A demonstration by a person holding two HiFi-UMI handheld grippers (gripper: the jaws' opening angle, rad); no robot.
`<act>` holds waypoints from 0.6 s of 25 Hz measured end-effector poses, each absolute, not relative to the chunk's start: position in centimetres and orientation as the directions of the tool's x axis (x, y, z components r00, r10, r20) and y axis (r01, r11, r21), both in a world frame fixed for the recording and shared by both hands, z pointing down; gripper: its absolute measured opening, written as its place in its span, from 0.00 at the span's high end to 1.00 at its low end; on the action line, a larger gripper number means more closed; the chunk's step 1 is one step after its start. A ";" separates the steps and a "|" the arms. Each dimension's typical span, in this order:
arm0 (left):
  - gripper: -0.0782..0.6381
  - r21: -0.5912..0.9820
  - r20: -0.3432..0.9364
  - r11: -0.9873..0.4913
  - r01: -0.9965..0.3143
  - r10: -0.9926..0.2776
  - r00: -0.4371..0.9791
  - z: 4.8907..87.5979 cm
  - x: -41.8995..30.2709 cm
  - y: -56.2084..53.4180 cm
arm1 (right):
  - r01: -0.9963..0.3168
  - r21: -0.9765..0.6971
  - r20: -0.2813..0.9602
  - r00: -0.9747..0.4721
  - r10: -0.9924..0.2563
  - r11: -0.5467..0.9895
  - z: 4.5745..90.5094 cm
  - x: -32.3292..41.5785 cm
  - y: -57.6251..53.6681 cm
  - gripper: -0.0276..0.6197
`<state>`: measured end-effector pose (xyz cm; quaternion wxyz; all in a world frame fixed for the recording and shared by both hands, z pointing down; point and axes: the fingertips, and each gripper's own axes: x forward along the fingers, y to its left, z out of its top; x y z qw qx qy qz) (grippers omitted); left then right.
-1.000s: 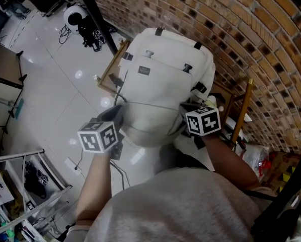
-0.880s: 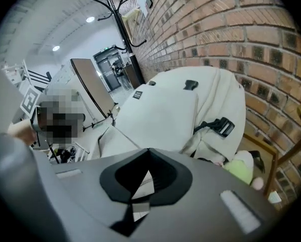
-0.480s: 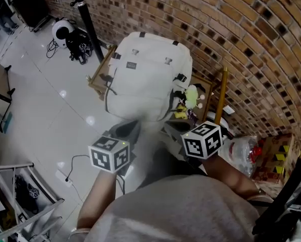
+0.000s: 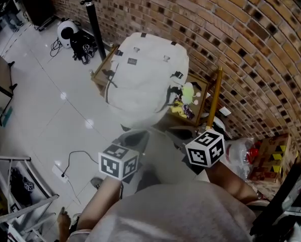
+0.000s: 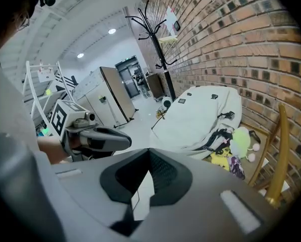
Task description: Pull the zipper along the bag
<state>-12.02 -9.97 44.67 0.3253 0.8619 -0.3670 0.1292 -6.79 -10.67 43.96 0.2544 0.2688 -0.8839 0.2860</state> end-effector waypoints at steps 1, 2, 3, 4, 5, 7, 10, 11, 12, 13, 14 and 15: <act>0.89 0.463 0.466 -0.515 -0.721 -0.551 0.692 44.5 -11.8 -9.3 | -0.619 -0.374 0.597 -0.731 -0.332 0.690 43.9 -6.4 -10.0 0.95; 0.89 0.460 0.471 -0.510 -0.727 -0.554 0.687 44.4 -11.5 -8.4 | -0.618 -0.382 0.591 -0.735 -0.333 0.687 43.9 -5.8 -9.2 0.95; 0.89 0.458 0.476 -0.504 -0.733 -0.557 0.681 44.1 -11.1 -7.4 | -0.617 -0.390 0.584 -0.739 -0.334 0.683 43.8 -5.2 -8.2 0.95; 0.89 0.455 0.480 -0.499 -0.738 -0.561 0.675 43.9 -10.7 -6.2 | -0.617 -0.400 0.578 -0.744 -0.336 0.678 43.7 -4.6 -7.0 0.95; 0.89 0.452 0.482 -0.496 -0.742 -0.564 0.670 43.6 -10.4 -4.7 | -0.615 -0.407 0.571 -0.748 -0.338 0.675 43.6 -4.0 -5.6 0.95; 0.89 0.441 0.484 -0.499 -0.746 -0.567 0.666 43.4 -9.5 -1.2 | -0.613 -0.411 0.555 -0.756 -0.348 0.674 43.6 -3.0 -2.0 0.95; 0.89 0.415 0.488 -0.508 -0.755 -0.575 0.656 43.4 -7.2 4.9 | -0.606 -0.402 0.531 -0.765 -0.364 0.687 43.6 -0.8 4.1 0.95; 0.89 0.406 0.493 -0.506 -0.761 -0.580 0.649 43.4 -6.3 7.0 | -0.602 -0.398 0.524 -0.769 -0.366 0.692 43.5 0.2 6.2 0.95; 0.89 0.398 0.496 -0.504 -0.767 -0.585 0.642 43.4 -5.3 9.3 | -0.597 -0.394 0.519 -0.772 -0.367 0.699 43.5 1.3 8.5 0.95; 0.89 0.390 0.495 -0.502 -0.772 -0.593 0.635 43.3 -4.2 11.5 | -0.590 -0.390 0.513 -0.777 -0.365 0.707 43.6 2.3 10.8 0.95; 0.89 0.382 0.492 -0.499 -0.777 -0.602 0.629 43.3 -3.3 13.8 | -0.583 -0.386 0.508 -0.781 -0.363 0.715 43.7 3.4 13.2 0.95; 0.89 0.376 0.486 -0.496 -0.783 -0.614 0.622 43.2 -2.4 16.1 | -0.576 -0.382 0.504 -0.785 -0.360 0.723 43.8 4.4 15.5 0.95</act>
